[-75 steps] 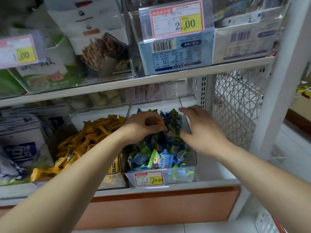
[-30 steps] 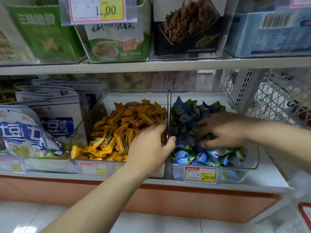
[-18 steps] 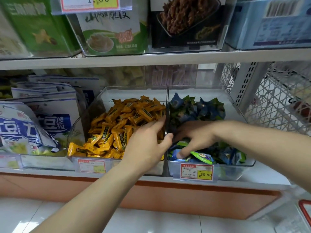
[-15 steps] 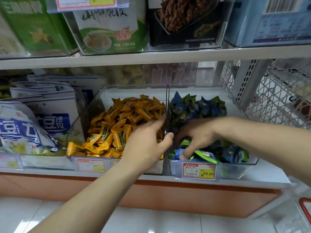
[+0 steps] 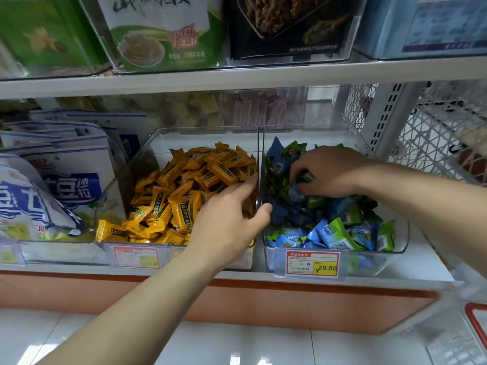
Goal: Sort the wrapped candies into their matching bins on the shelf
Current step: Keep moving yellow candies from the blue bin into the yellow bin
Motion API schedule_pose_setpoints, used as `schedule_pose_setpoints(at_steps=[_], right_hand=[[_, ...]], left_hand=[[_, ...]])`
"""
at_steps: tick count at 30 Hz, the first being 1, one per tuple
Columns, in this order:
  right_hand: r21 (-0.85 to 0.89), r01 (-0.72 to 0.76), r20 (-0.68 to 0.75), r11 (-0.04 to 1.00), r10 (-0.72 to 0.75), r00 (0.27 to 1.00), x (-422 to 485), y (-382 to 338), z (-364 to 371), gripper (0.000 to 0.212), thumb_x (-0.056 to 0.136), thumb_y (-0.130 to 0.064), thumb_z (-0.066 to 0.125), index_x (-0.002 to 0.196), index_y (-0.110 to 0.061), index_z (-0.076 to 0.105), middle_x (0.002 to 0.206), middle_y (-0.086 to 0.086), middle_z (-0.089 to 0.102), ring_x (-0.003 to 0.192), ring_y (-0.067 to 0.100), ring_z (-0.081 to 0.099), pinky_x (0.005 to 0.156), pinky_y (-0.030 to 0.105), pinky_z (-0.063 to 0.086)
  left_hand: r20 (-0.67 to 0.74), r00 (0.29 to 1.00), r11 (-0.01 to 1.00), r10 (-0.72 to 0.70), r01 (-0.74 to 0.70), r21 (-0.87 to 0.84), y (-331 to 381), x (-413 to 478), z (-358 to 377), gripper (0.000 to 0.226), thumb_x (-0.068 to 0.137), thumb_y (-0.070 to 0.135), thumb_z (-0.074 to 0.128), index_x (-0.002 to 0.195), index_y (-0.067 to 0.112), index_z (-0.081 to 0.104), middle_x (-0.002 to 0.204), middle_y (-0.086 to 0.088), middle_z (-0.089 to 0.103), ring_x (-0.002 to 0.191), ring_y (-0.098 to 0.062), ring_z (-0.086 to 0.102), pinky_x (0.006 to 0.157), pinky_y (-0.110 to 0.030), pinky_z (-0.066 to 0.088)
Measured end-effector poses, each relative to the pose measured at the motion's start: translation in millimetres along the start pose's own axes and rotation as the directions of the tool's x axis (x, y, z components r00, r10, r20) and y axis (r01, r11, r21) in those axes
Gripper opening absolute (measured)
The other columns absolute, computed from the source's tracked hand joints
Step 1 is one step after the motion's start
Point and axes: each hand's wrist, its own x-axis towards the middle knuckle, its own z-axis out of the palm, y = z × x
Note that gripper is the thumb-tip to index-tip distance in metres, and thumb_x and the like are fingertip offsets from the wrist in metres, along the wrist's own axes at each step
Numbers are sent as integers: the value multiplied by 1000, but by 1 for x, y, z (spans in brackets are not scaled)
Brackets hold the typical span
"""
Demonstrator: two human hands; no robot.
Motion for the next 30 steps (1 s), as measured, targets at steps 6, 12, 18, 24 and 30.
schedule_pose_setpoints(at_steps=[6,12,18,24,30], right_hand=[[-104,115,47,988,-110,993,14,-28,6,26,82,-37,63,107,-33,68,107,-5,65,96,19,60,82,34,51],[-25,179,319,983,-162,934,11,-38,34,47,91,-63,44,131,-42,54,129,-4,59,108,17,52,91,34,48],[-184,80,275,980,-27,961,13,-30,22,50,81,-73,44,87,-30,68,83,-4,62,77,13,56,70,33,54],[-146,-29,285,989,70,956,9,-15,12,18,86,-41,61,94,-28,70,89,-4,70,80,17,63,72,35,54],[-40,-144,495,989,145,857,26,-26,15,31,88,-24,51,112,-14,68,103,8,70,76,19,58,64,30,44]], left_hand=[[15,1000,1000,-6,6,9,-1,1,-1,58,92,48,56,147,31,46,120,9,64,104,-12,60,88,-35,53],[41,999,1000,-1,1,3,-1,1,-3,55,94,44,55,147,33,45,120,8,64,105,-13,60,88,-36,53],[30,1000,1000,8,-8,4,1,0,-2,55,93,45,57,146,33,46,112,10,63,101,-13,60,85,-37,53],[43,999,1000,-4,4,1,-1,1,-2,58,90,48,56,146,35,45,117,11,63,104,-14,60,88,-39,53],[52,999,1000,-5,5,-2,1,-1,-3,54,90,48,56,142,39,46,112,14,62,101,-12,59,87,-39,53]])
